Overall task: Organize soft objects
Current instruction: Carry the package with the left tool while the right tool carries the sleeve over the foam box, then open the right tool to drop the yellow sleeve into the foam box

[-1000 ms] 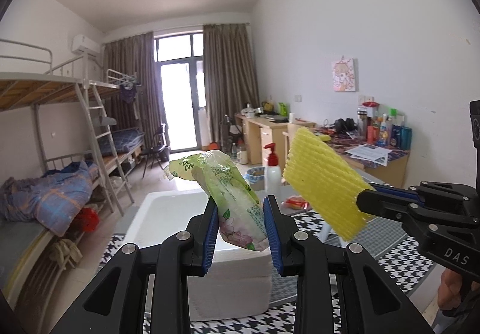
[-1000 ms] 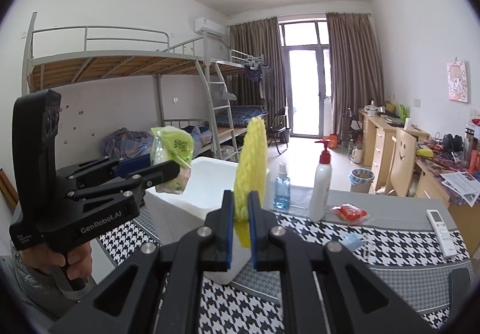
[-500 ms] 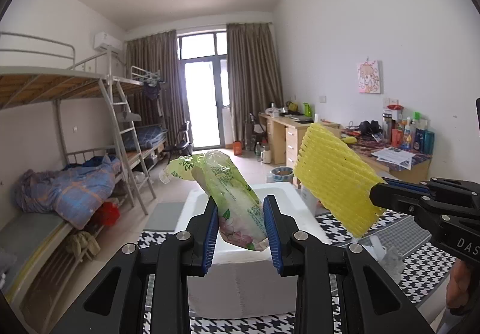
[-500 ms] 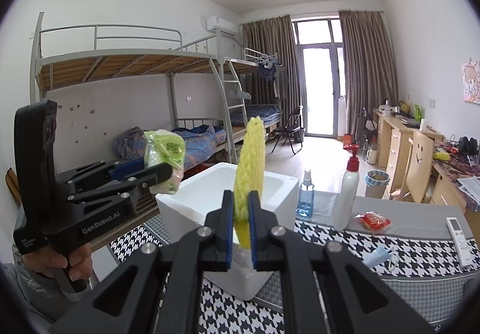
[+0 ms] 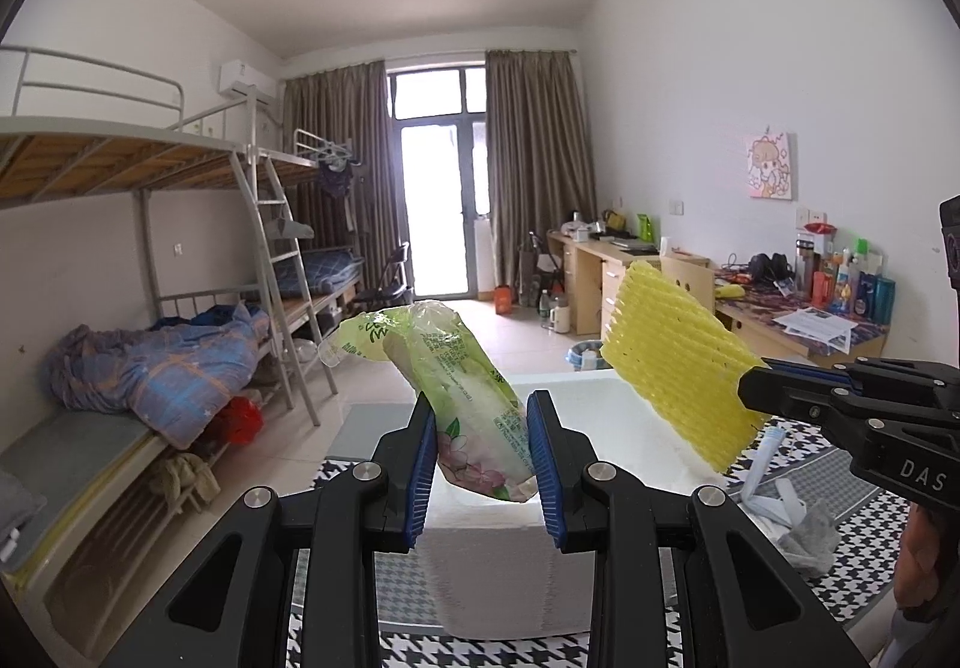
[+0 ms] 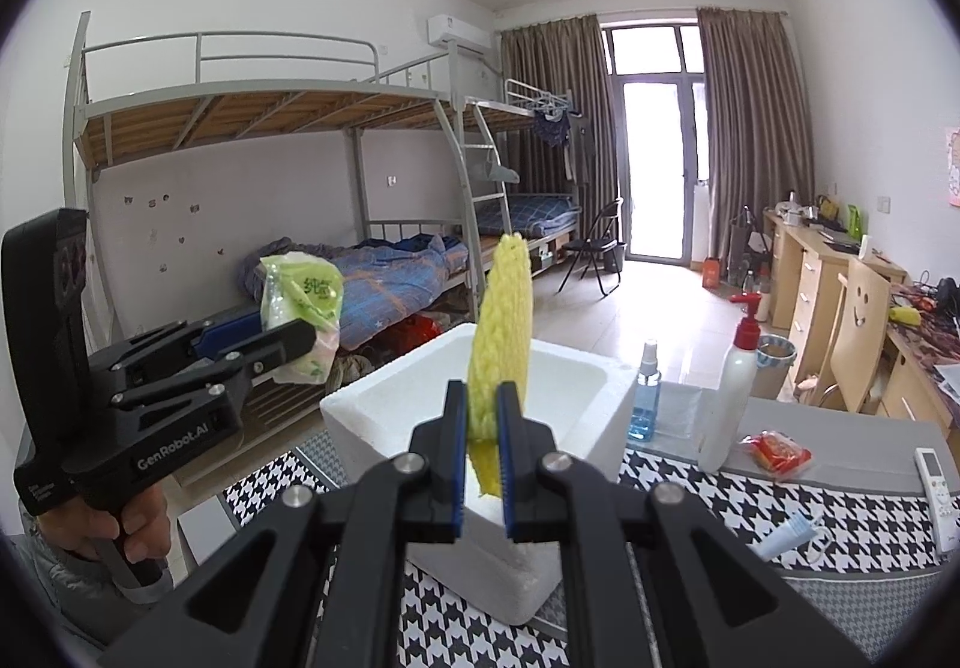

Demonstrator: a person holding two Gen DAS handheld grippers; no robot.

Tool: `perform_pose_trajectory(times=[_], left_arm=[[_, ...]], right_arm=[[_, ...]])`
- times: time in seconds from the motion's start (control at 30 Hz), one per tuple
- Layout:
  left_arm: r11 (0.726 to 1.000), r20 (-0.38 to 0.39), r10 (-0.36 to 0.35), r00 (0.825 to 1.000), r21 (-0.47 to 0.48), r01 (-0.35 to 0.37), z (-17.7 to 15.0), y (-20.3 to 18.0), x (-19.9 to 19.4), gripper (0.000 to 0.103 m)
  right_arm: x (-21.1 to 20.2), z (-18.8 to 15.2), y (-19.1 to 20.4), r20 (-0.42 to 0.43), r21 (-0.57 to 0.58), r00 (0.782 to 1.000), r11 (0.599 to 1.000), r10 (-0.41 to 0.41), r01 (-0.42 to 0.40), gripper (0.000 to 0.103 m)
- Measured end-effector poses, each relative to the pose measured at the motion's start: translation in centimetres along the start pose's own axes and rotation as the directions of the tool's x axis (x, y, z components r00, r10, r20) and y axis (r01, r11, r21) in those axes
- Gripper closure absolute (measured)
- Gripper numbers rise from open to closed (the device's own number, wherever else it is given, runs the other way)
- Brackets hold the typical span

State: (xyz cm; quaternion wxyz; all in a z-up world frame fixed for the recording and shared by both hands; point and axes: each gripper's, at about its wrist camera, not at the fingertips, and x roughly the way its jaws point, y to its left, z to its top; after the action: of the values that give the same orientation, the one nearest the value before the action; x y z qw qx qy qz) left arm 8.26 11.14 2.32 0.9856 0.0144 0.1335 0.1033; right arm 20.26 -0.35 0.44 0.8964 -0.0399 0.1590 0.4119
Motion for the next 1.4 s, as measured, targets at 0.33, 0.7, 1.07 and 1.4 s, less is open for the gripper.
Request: perform_pose_trajectory(times=[0.33,0.7,1.07,1.4], left_arm=[[1.000,0.002,0.022,1.000,-0.013,-0.022,-0.1,1.6,0.3,0.071],[1.000,-0.012,0.021,1.000,-0.021,-0.021,-0.4,2.2,1.0,0.071],[0.999,-0.022,0.016,1.000,-0.036,-0.017,-0.5,3.2,1.8,0.071],[0.999,-0.021,0.007,1.000,-0.045,-0.008,-0.4,3.2,2.4,0.071]], right_arm=[[2.4,0.5,0.3,-0.037,0.005,0.999,1.000,0.018,-0.018,0.091],[4.8,0.5,0.4,-0.084,0.005,0.996,1.000,0.020,-0.020,0.091],[6.4,0.6,0.8,-0.131,0.006,0.991,1.000,-0.001,0.002,0.090],[6.3,0.7,1.0,-0.124,-0.004,0.992,1.000,-0.028,0.028,0.022]])
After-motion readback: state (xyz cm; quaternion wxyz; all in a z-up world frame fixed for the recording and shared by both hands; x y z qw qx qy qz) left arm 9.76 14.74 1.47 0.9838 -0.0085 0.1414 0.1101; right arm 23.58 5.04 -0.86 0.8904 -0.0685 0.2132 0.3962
